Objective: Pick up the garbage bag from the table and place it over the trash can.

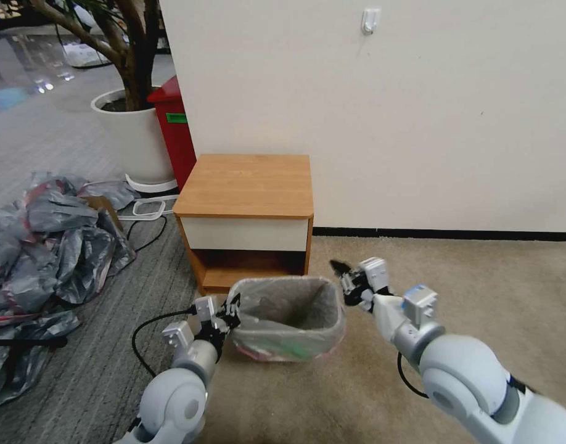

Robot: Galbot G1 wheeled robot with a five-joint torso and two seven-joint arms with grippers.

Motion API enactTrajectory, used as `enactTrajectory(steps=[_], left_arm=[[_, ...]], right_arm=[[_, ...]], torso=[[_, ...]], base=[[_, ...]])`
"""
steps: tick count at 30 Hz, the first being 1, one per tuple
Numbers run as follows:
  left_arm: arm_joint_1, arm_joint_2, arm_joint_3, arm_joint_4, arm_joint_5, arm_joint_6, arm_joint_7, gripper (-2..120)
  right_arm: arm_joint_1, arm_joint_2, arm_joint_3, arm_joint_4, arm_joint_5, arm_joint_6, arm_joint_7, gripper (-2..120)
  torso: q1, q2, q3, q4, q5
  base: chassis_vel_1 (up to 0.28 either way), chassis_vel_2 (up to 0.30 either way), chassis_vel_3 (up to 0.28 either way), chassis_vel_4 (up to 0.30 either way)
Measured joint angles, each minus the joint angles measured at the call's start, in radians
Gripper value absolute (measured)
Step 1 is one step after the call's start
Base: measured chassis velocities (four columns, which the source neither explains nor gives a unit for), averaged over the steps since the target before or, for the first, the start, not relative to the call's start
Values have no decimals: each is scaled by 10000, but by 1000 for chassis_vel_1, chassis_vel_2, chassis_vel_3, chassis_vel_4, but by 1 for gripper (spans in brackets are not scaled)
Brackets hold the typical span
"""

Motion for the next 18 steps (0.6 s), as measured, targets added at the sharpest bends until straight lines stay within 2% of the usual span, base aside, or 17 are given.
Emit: enactTrajectory(steps=[1,4,5,9,10,13,15,18], left_arm=[[0,0,0,0,0,0,0,8],[398,14,-22,-280,15,19,-50,8],[398,14,-22,-280,15,19,-50,8],[849,22,-76,-508,205,21,-37,8],[849,22,-76,-508,205,21,-37,8],[1056,-54,-39,-579,620,-7,84,8],[1088,-81,-20,-579,739,-20,142,8],[1193,-204,110,-519,1022,-49,215,8]], right_arm=[[0,0,0,0,0,0,0,25],[-1302,1503,645,220,-1290,914,19,40],[-1302,1503,645,220,-1290,914,19,40],[-2021,2146,904,356,-1916,1541,268,57],[-2021,2146,904,356,-1916,1541,268,57],[-2214,2402,966,304,-2099,1850,453,72],[-2231,2462,968,275,-2130,1884,492,76],[-2266,2606,979,217,-2165,1938,644,90]], torso=[[0,0,0,0,0],[1,0,0,0,-1],[1,0,0,0,-1],[0,0,0,1,-2],[0,0,0,1,-2],[0,0,0,3,-2],[0,0,0,2,-1],[0,0,0,2,1]], base=[[0,0,0,0],[0,0,0,0],[0,0,0,0],[0,0,0,0],[0,0,0,0],[0,0,0,0],[0,0,0,0],[0,0,0,0]])
